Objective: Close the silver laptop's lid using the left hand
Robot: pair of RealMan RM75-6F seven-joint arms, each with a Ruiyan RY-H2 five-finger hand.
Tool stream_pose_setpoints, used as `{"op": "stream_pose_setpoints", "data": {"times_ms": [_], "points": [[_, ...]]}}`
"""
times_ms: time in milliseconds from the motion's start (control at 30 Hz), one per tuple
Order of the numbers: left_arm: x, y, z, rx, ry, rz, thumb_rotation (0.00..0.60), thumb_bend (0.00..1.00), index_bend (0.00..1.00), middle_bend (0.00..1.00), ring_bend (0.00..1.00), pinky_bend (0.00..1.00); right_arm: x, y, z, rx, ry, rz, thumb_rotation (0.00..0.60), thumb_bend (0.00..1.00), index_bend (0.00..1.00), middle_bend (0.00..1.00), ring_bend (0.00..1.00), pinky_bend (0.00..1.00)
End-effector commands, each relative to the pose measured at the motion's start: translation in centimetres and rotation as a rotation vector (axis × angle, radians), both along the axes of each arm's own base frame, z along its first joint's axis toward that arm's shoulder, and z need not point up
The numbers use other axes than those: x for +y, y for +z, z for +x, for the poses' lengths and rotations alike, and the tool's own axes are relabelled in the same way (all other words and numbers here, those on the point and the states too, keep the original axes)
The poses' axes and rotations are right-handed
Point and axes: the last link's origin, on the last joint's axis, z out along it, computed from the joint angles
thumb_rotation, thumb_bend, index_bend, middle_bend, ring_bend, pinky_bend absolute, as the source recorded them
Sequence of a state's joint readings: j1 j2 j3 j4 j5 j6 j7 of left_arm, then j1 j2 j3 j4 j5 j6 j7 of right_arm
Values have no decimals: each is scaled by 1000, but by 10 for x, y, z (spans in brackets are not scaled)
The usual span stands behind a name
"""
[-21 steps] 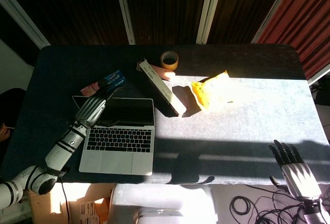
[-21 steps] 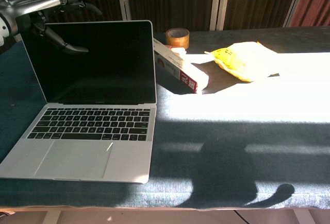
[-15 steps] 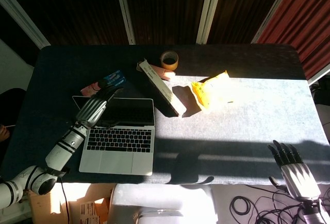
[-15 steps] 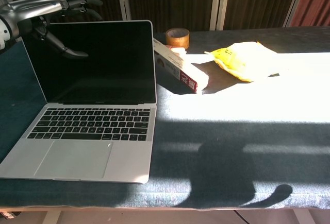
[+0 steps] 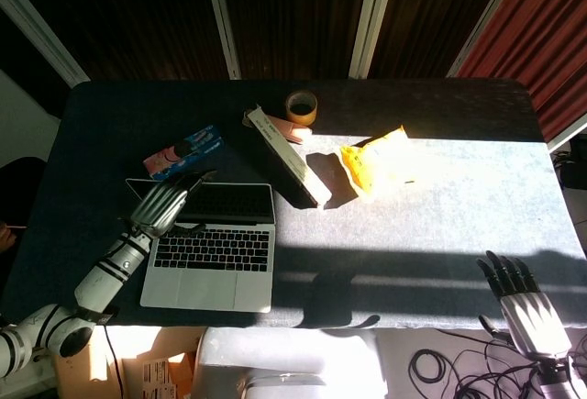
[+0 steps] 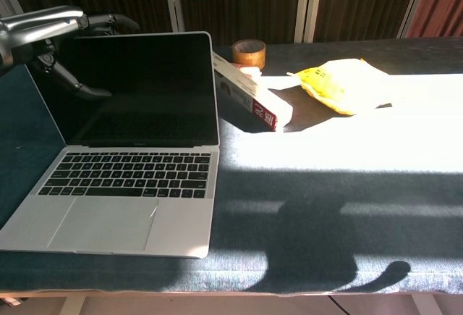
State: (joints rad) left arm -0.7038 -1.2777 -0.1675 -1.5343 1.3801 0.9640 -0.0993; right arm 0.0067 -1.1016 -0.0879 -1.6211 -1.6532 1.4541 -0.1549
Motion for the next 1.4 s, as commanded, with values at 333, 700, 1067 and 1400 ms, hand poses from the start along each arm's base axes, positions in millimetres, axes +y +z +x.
{"op": "stream_pose_setpoints", "data": {"times_ms": [333,700,1067,1400], "points": [[-77,5,-21,148,-122,25,600,218,163,255,195,310,0,-3,2,7,10,8,600,205,0,0,0,0],[-146,-10,-46,283,-212,-59,600,216,163,255,193,310,0,-10,5,18,17,24,600,205,0,0,0,0],[-168,-39,-72,332,-171,-208,600,215,162,254,153,310,1,-9,6,15,16,20,600,205,0,0,0,0],[-176,-58,-86,369,-128,-346,600,215,150,253,141,310,1,-10,6,18,16,22,600,205,0,0,0,0]]}}
